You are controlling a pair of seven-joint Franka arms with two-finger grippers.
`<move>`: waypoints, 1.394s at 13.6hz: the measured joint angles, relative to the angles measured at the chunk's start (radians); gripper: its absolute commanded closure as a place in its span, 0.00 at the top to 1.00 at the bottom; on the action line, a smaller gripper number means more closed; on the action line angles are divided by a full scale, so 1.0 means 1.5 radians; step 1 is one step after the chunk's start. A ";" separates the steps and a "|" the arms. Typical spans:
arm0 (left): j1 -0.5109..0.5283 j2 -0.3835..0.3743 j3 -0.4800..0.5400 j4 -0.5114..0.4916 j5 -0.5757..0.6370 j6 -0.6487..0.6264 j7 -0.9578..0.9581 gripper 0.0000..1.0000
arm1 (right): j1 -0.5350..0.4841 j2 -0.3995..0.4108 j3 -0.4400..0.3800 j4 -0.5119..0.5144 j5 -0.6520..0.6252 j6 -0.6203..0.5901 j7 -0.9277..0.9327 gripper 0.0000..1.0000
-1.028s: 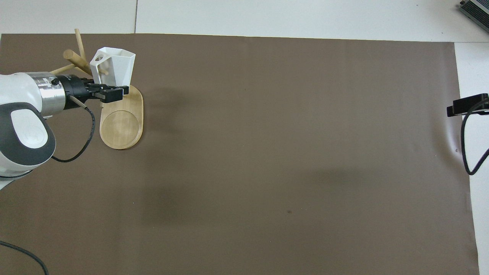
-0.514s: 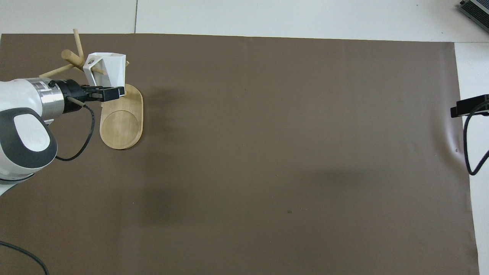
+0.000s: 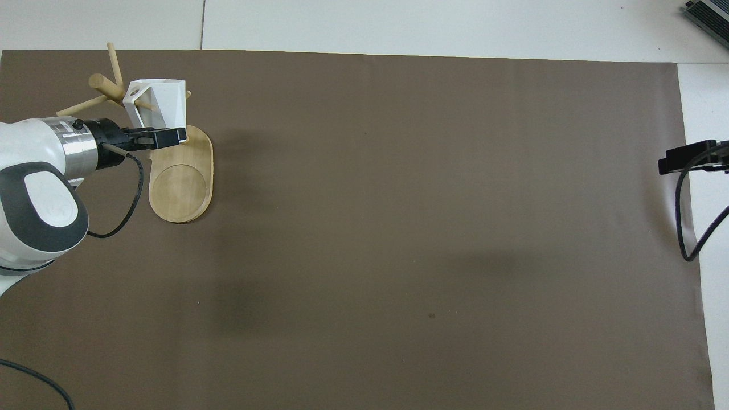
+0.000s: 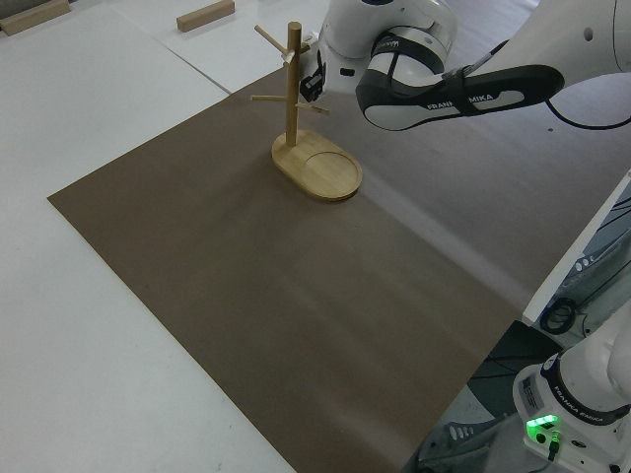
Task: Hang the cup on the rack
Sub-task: 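Lower the mug onto a wooden peg with the left gripper, then open the left gripper and pull it back from the mug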
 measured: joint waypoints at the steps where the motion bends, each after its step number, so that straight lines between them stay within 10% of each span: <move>1: 0.000 0.000 0.000 0.000 0.000 0.000 0.000 0.54 | 0.000 0.000 0.000 0.000 -0.002 0.000 0.000 1.00; 19: 0.045 -0.084 0.005 -0.001 0.035 -0.251 0.104 0.98 | 0.000 -0.001 0.000 -0.001 -0.011 0.000 0.069 1.00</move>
